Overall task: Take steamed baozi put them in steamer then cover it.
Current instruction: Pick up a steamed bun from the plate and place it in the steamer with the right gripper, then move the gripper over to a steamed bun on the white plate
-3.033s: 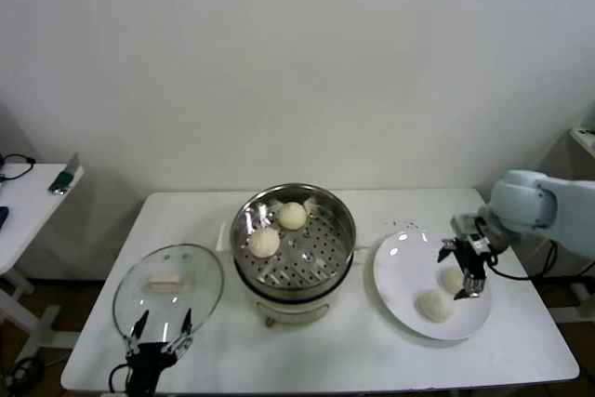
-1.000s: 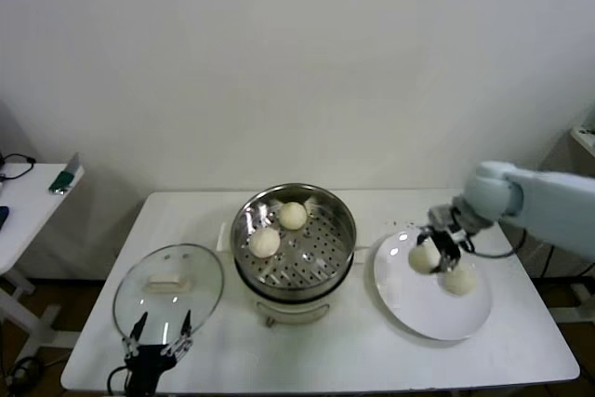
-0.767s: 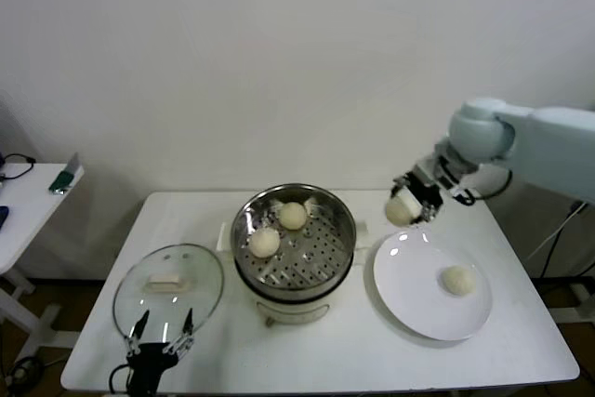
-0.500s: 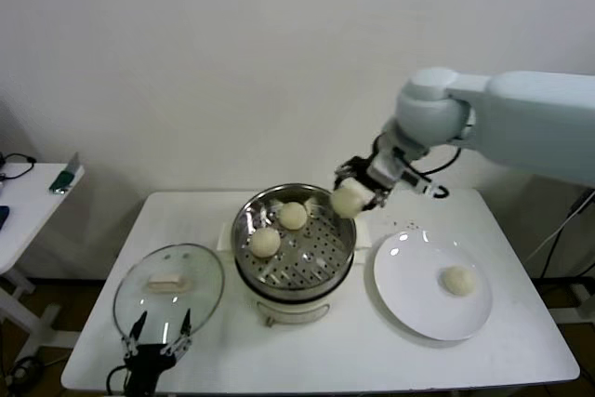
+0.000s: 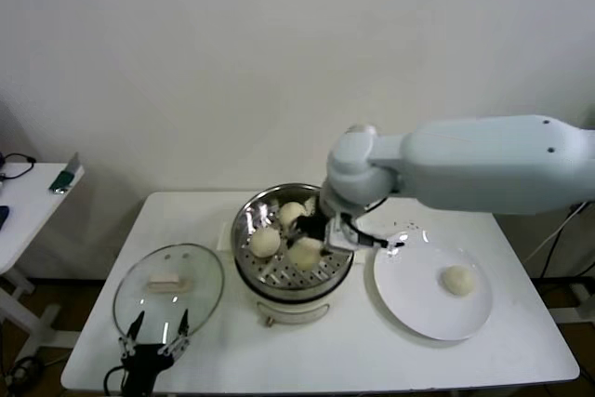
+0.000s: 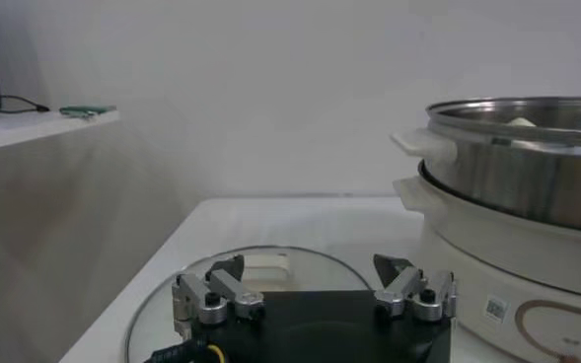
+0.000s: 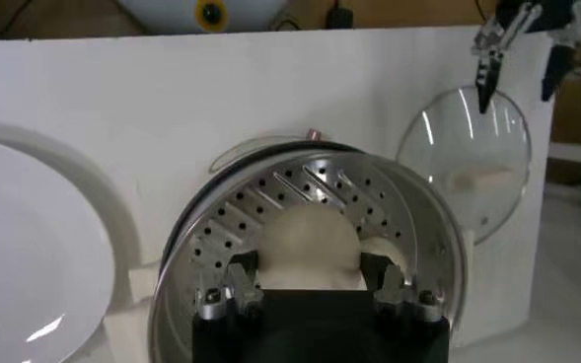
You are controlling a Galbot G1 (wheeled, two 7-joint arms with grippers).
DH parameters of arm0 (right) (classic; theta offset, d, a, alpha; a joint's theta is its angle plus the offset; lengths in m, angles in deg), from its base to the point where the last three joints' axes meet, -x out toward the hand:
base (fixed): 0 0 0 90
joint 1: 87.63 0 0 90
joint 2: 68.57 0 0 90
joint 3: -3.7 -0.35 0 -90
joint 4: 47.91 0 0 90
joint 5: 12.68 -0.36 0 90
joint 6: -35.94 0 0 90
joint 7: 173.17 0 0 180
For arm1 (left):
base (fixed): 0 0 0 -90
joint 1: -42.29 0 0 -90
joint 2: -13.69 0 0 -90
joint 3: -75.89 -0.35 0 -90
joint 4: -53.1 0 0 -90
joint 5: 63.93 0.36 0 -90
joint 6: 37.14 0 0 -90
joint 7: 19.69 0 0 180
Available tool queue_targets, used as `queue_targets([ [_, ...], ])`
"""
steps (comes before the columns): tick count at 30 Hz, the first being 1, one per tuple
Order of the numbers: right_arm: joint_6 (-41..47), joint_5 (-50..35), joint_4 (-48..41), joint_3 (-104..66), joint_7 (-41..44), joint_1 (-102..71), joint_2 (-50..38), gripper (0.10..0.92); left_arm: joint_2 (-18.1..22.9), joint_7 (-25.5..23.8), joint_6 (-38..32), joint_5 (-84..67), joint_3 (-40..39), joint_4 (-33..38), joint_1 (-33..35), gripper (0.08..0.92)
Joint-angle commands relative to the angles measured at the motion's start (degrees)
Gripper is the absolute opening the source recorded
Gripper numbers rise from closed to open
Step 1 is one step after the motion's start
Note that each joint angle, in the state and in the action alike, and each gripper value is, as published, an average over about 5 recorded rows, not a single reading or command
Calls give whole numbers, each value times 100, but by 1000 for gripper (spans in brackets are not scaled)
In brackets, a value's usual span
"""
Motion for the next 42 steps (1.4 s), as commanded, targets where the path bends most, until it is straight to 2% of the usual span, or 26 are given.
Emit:
queue_targets([
  [1,-98,634,-353,-9,-186,-767,303,687,6,-1,6,4,-3,-2,6,823],
  [16,-55,624,-653,-6,-341,-1039,528,692,27,16,-31,15,12,-42,38,823],
  [24,-251,308,-709,-115,-220,-811,344,817,37,18,-38,18,3,-40,33,823],
  [29,-237,-561,-761,-275,142,-312,-138,822,36,17,-39,14,0,-33,22,823],
  [34,-90,-2079,-1166,-8,768,613,-721,823,26,18,-54,20,-5,-47,20,823],
  [38,428,-3193,-1558,828,1217,1465,-1197,823,8,17,-65,12,-14,-59,17,823],
  [42,956,-3671,-1773,1551,1457,1776,-1867,823,-5,15,-58,-2,-20,-57,-9,823],
])
